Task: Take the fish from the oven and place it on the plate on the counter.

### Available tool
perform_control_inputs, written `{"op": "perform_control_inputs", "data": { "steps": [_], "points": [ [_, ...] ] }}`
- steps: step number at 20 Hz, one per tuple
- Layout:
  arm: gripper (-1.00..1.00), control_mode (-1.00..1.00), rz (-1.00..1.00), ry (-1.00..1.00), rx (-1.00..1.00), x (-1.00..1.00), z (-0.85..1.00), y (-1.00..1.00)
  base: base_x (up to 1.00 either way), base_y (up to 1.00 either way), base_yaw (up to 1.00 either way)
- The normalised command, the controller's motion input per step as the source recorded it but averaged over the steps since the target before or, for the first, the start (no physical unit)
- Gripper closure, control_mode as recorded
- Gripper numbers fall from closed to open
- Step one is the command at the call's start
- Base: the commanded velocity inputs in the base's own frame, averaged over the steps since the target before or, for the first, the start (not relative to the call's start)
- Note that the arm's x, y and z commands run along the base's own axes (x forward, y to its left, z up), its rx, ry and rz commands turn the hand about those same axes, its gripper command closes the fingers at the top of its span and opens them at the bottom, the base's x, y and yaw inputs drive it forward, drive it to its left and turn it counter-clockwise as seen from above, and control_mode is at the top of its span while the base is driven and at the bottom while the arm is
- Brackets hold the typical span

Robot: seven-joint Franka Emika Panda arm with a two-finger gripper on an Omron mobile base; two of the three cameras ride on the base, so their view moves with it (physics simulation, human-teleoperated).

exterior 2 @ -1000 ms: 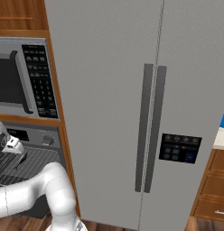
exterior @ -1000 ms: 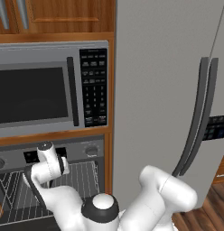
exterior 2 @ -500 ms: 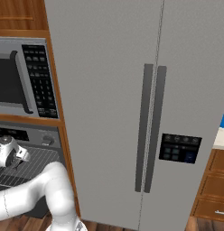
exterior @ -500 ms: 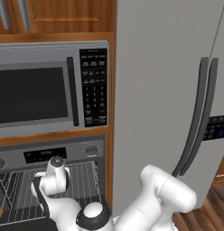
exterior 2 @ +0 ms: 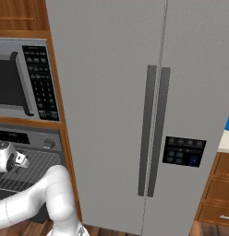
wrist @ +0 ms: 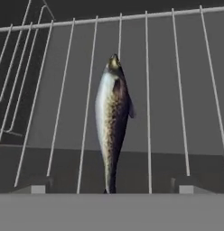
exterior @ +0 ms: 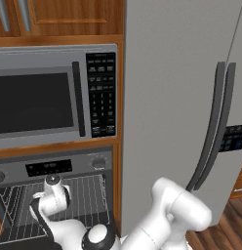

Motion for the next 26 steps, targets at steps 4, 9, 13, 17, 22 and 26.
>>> {"op": "perform_control_inputs", "data": {
  "steps": [4,9,13,17,22,26],
  "points": [
    [-1.0,-1.0,0.0,0.03,-0.08,0.33,-0.11,0.38,0.0,0.0,0.0],
    [-1.0,-1.0,0.0,0.05,0.0,0.25,-0.36,0.05,0.0,0.0,0.0],
    [-1.0,-1.0,0.0,0.0,0.0,0.0,-0.57,-0.23,0.0,0.0,0.0],
    [-1.0,-1.0,0.0,0.0,0.02,0.1,-0.25,-0.27,0.0,0.0,0.0],
    [-1.0,-1.0,0.0,0.0,0.01,0.15,-0.11,-0.23,0.0,0.0,0.0],
    [-1.0,-1.0,0.0,0.0,0.0,0.12,-0.36,-0.01,0.0,0.0,0.0]
  ]
}}
